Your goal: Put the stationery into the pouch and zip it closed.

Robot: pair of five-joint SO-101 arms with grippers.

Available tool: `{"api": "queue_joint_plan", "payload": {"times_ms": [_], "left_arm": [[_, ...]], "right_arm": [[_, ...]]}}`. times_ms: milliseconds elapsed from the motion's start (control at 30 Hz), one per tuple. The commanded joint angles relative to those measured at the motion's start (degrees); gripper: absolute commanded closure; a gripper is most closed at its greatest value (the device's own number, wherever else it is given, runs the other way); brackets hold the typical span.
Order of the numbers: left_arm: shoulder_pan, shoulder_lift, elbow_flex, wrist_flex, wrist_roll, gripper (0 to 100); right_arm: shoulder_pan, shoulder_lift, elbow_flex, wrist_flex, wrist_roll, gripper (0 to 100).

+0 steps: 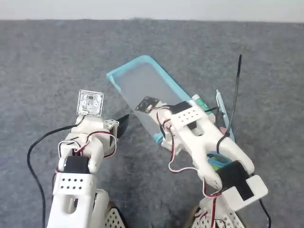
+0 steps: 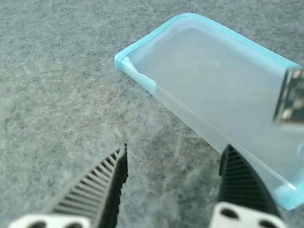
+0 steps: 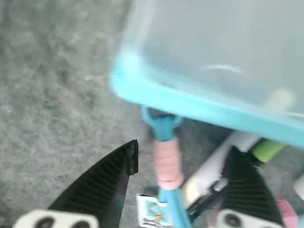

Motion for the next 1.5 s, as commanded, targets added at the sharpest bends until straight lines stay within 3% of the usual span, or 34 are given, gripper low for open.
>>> {"api": "queue_joint_plan", "payload": {"times_ms": [0, 300, 433, 533, 667, 1067, 1233, 1467], "left_arm": [[0.2, -0.9, -0.2, -1.7, 0.3, 71], [0.2, -0.9, -0.2, -1.7, 0.3, 71], [0.2, -0.9, -0.2, -1.7, 0.3, 71], [0.2, -0.9, -0.1, -1.7, 0.3, 71], [0.2, -0.9, -0.1, -1.7, 0.4, 71], [0.2, -1.2, -0.4, -1.7, 0.0, 77], [0.4, -1.2, -1.3, -1.4, -2.0, 76], [11.4, -1.3, -7.4, 9.1, -3.3, 68]], "right_arm": [[1.9, 0.3, 0.2, -0.1, 0.8, 84.2], [1.7, 1.1, 1.2, 2.4, 0.7, 82.2], [1.8, 4.2, 1.1, 2.6, 0.6, 88.6], [1.9, 5.1, 0.4, 2.2, -2.4, 99.8], [1.9, 2.6, -0.6, 2.6, -5.8, 99.2], [1.5, -33.0, 7.0, 0.2, -15.5, 99.3], [1.4, -48.0, 14.1, -2.5, -15.1, 99.3], [-5.8, -58.2, 16.9, -1.7, -12.1, 99.3]]}}
